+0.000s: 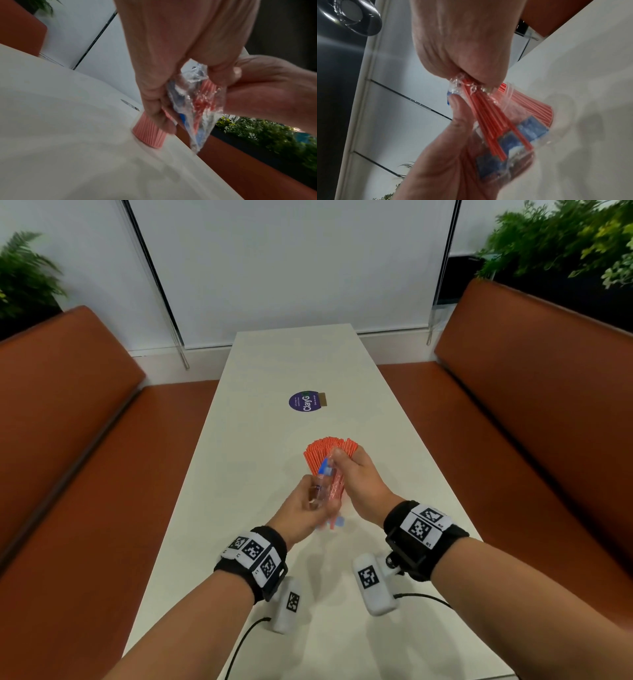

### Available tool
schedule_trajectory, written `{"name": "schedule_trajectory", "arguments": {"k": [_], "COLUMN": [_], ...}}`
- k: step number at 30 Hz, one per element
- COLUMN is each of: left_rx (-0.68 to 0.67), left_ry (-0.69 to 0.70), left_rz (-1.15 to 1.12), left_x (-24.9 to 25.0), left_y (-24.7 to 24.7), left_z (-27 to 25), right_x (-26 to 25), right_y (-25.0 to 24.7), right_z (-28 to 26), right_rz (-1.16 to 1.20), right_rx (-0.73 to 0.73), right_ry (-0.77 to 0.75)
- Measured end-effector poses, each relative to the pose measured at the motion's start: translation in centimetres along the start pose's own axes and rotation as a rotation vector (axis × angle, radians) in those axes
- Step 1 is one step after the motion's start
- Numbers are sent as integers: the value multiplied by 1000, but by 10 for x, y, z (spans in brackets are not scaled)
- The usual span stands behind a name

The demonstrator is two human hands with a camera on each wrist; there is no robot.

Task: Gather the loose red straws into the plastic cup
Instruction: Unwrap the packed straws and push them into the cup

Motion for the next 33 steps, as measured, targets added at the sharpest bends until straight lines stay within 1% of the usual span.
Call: {"name": "schedule_trajectory", "arguments": {"k": [2, 4, 8, 11, 13, 16, 19, 22, 27, 30, 33], "left_rx": [-97, -116, -103, -43, -17, -29, -77, -158, -166, -175, -149], "left_ry": [-11, -2, 34, 51, 53, 46, 42, 62, 52, 0, -94], "left_rz": [-31, -63, -137, -182, -203, -209, -165, -56, 5, 67, 164], "left_x": [1, 2, 3, 2, 3, 4, 4, 2, 4, -5, -20], "left_y": [5, 4, 0, -7, -9, -4, 6, 16, 5, -5, -17], "left_z": [-2, -3, -4, -1, 1, 0, -3, -7, -9, -7, -4], "right_x": [-1, -5, -15, -11, -9, -9, -6, -8, -11, -12, -20], "right_y": [-1, -2, 1, 4, 5, 7, 3, -5, -23, -32, -37], "right_z": [1, 0, -1, -2, -4, -6, -5, 1, 10, 16, 17], "right_rz": [59, 95, 136, 167, 152, 96, 102, 157, 211, 341, 437], "right_rx": [-21, -42, -81, -127, -148, -164, -112, -57, 70, 151, 168], "right_ry": [6, -10, -51, -29, -24, -43, -24, -11, -7, 6, -3]}}
Point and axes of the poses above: each hand's wrist, its own z-axis towards the middle knuckle, its own y-axis out of the palm, x = y × z, the point moved 9 cm from there along z, towards the middle knuckle, and after that the axes turned 2 degrees about -y, right-handed, at the moved point
